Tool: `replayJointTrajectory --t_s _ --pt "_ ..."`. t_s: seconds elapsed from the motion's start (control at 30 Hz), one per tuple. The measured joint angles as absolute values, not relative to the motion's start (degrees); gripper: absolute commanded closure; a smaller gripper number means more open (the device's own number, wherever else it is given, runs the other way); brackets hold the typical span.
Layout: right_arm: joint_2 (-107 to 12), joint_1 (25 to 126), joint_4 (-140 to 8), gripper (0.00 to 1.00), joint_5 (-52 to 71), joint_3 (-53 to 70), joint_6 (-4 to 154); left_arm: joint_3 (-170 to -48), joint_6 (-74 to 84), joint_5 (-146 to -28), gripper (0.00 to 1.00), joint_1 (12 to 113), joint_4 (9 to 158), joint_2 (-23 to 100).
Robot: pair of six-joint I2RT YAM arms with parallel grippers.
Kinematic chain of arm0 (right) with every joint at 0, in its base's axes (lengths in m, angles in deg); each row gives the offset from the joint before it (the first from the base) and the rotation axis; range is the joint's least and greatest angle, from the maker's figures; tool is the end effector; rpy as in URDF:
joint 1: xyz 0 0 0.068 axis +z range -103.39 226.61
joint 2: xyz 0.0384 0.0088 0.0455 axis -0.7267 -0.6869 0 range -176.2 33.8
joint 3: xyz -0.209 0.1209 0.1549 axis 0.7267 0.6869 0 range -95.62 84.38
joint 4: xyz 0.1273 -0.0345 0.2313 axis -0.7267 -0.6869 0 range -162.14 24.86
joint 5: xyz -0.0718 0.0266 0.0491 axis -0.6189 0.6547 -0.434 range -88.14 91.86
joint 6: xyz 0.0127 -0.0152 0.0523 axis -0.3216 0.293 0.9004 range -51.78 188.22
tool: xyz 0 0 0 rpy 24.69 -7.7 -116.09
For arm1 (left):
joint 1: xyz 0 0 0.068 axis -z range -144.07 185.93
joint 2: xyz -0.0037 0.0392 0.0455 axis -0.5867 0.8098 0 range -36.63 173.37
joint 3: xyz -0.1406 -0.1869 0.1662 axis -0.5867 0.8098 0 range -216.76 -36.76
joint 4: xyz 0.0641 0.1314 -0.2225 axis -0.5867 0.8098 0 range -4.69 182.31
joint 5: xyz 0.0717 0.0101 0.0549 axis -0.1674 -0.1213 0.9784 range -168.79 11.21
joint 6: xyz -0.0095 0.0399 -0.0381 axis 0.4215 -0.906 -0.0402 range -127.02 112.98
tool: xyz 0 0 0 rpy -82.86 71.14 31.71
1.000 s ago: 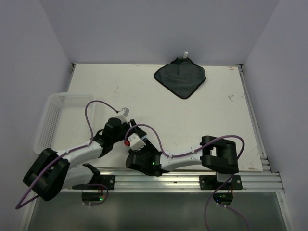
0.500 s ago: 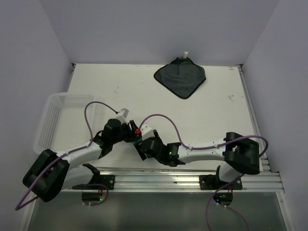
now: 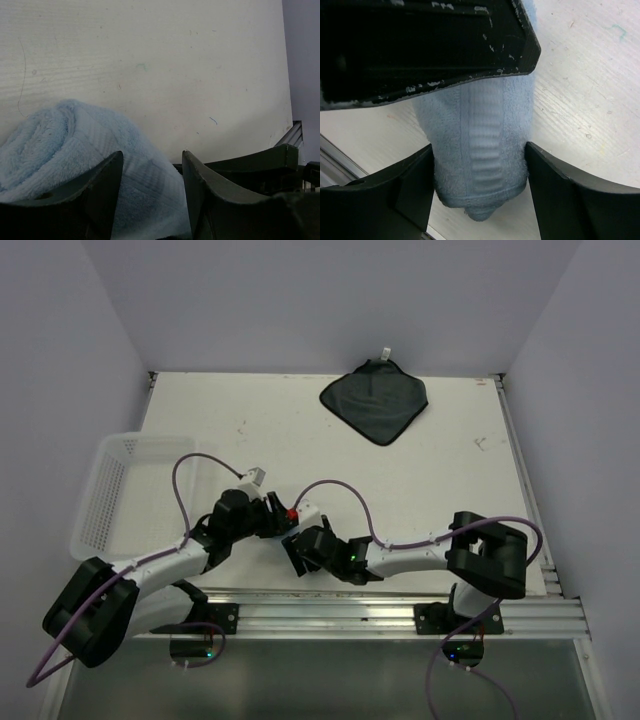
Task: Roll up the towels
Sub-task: Roll the towel
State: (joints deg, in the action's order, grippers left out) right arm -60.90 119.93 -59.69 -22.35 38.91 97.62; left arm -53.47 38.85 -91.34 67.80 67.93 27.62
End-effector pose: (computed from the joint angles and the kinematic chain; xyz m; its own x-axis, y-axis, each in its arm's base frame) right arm 0.1099 0.3120 0.1652 -0.5602 -0.3095 -0.7684 -0.5895 0.8006 0.1074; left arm 0.1727 -0.1173 0.1643 -0.7815 -0.3390 -0.5238 0.1640 0.6985 -0.6966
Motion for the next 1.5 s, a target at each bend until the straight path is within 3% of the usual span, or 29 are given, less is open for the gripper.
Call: replayJointTrajectory --t_s 0.17,0.33,0.5,0.67,0.93,1.3,1.5 --pt "-61.53 120.00 -58.72 0.38 -22.09 38.91 97.78 -53.03 38.87 -91.15 0.44 67.80 67.77 27.23" --pt "-61.53 120.11 -58.44 0.60 -21.93 38.89 97.67 -52.92 38.87 -90.88 0.44 67.80 67.80 27.03" --pt "-61.53 120.50 -58.03 0.71 -21.98 38.86 97.47 -53.27 38.56 -90.27 0.44 67.80 69.20 26.40" --pt "-61.53 120.59 -57.68 0.82 -21.95 38.89 96.88 -56.90 36.47 -88.59 0.34 67.83 75.95 25.52" --pt "-61.27 120.85 -56.87 0.87 -22.19 39.52 95.61 -65.73 30.83 -81.84 0.22 65.75 88.71 23.23" --pt "-61.03 122.86 -58.38 0.87 -27.53 39.39 94.54 -74.06 28.42 -80.07 0.15 64.07 102.37 23.49" --pt "-64.20 125.07 -60.19 0.88 -34.89 36.48 95.18 -74.06 32.01 -83.15 0.00 64.07 108.45 23.67"
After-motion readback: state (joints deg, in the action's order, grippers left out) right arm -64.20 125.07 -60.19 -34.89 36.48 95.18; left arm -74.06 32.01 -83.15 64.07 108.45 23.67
